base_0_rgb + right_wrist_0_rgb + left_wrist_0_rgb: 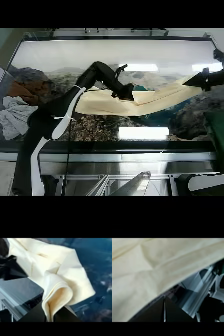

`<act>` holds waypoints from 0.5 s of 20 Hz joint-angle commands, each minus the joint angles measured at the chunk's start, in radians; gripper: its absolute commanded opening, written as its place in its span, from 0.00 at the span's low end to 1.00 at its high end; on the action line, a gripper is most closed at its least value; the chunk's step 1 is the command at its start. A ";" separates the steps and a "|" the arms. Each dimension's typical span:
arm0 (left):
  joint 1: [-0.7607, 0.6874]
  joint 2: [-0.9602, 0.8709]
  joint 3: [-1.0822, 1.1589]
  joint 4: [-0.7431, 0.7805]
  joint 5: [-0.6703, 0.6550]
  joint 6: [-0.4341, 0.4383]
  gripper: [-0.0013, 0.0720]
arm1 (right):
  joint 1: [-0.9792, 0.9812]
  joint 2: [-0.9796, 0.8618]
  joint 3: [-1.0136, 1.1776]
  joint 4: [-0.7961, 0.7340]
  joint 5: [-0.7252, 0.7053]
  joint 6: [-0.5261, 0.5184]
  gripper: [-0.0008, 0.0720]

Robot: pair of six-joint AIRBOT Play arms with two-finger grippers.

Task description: Fold the shirts.

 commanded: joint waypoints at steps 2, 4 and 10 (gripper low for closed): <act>0.155 0.250 -0.097 -0.012 0.034 0.038 0.05 | 0.002 0.054 0.007 0.074 0.019 0.020 0.03; 0.272 0.338 -0.130 -0.003 0.094 0.038 0.05 | 0.048 0.080 0.007 0.158 0.014 0.040 0.03; 0.543 0.537 -0.311 -0.001 0.116 0.094 0.05 | 0.471 0.104 0.008 0.159 -0.212 0.122 0.03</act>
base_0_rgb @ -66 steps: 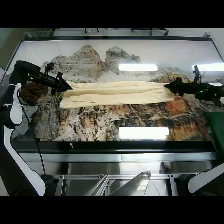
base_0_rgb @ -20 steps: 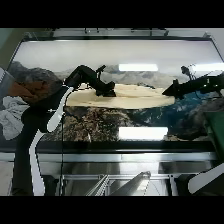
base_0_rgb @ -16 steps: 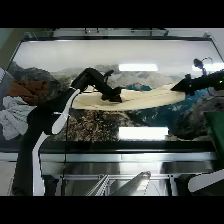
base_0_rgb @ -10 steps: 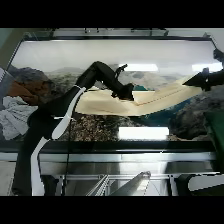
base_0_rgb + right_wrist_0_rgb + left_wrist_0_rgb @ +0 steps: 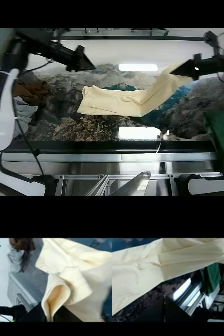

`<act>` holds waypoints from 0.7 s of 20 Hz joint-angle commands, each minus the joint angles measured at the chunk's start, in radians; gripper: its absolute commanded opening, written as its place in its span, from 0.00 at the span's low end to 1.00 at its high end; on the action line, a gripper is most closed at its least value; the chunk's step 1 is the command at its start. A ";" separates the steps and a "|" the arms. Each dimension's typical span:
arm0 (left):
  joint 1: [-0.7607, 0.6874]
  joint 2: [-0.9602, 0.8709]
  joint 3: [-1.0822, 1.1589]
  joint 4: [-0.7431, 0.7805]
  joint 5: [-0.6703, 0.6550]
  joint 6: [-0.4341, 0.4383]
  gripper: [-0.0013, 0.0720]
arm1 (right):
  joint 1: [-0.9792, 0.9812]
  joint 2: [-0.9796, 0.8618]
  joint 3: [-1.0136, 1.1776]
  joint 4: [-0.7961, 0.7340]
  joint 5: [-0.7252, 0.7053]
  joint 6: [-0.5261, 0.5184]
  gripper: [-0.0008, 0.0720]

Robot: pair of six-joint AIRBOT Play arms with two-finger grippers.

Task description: Fold the shirts.

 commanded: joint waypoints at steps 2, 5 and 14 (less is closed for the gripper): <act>0.169 0.127 -0.180 0.004 0.023 0.082 0.05 | 0.374 -0.027 0.001 -0.029 -0.314 0.050 0.03; 0.208 0.164 -0.336 0.003 0.020 0.141 0.05 | 0.588 -0.140 0.001 -0.060 -0.538 0.060 0.04; 0.223 0.327 -0.562 -0.010 -0.032 0.212 0.05 | 0.667 -0.261 0.039 0.060 -0.501 0.010 0.52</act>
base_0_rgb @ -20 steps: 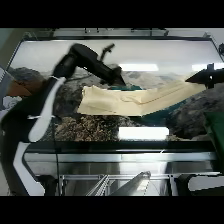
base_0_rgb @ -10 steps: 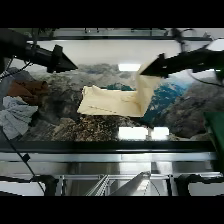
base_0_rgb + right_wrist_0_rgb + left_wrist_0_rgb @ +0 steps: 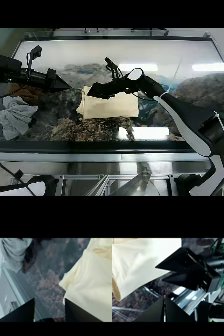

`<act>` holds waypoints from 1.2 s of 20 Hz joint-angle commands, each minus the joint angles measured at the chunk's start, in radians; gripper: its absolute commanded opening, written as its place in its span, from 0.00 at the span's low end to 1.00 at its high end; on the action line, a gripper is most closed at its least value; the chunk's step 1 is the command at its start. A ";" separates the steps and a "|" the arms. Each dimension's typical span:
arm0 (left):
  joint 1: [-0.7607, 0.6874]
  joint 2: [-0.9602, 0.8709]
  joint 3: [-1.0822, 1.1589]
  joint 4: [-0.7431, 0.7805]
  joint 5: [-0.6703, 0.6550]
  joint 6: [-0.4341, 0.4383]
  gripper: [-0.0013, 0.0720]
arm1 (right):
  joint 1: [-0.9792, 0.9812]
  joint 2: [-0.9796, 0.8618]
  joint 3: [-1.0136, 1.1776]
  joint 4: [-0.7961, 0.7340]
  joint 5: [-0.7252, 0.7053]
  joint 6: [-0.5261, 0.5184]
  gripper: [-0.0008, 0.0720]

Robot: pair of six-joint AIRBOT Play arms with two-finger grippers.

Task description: Fold the shirts.

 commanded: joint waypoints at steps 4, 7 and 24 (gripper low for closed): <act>0.062 0.134 -0.041 0.003 -0.001 0.025 0.05 | -0.316 0.153 0.002 -0.004 0.394 -0.002 0.51; 0.104 0.186 -0.112 0.002 -0.002 0.026 0.05 | -0.520 0.282 -0.091 -0.179 0.467 0.045 0.51; 0.122 0.457 -0.306 0.000 -0.040 0.031 0.67 | -0.388 -0.014 -0.395 -0.004 0.190 -0.092 0.88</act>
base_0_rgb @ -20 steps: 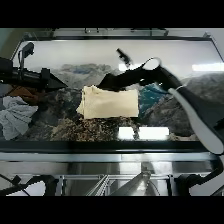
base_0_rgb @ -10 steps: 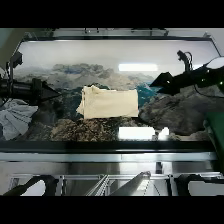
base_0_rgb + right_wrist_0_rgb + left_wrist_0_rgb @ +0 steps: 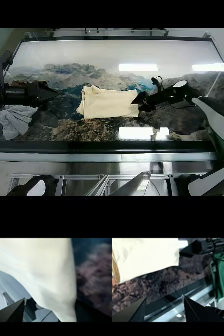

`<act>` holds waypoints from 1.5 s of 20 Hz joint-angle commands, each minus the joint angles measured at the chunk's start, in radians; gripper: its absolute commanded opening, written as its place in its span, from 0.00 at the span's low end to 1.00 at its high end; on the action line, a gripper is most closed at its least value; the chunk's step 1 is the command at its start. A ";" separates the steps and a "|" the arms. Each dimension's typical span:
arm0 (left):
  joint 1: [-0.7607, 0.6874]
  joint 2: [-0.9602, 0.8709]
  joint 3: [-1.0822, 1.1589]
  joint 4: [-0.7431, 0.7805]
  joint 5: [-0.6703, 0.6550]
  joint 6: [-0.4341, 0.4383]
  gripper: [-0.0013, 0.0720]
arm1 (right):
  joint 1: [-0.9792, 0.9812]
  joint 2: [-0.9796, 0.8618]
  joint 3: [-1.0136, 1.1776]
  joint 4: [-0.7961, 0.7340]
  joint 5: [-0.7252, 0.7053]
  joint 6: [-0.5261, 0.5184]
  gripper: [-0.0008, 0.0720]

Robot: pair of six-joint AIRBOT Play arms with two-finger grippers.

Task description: Fold the shirts.

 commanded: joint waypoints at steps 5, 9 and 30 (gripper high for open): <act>0.001 0.053 -0.002 0.001 -0.018 -0.003 0.67 | 0.108 -0.040 0.082 0.081 -0.074 -0.014 0.04; 0.001 0.051 -0.002 0.003 -0.018 -0.003 0.67 | 0.024 0.162 0.108 -0.062 -0.057 0.106 0.04; -0.214 -0.223 -0.002 0.002 0.064 0.035 0.14 | -1.202 0.727 -0.088 -1.152 0.495 0.678 0.04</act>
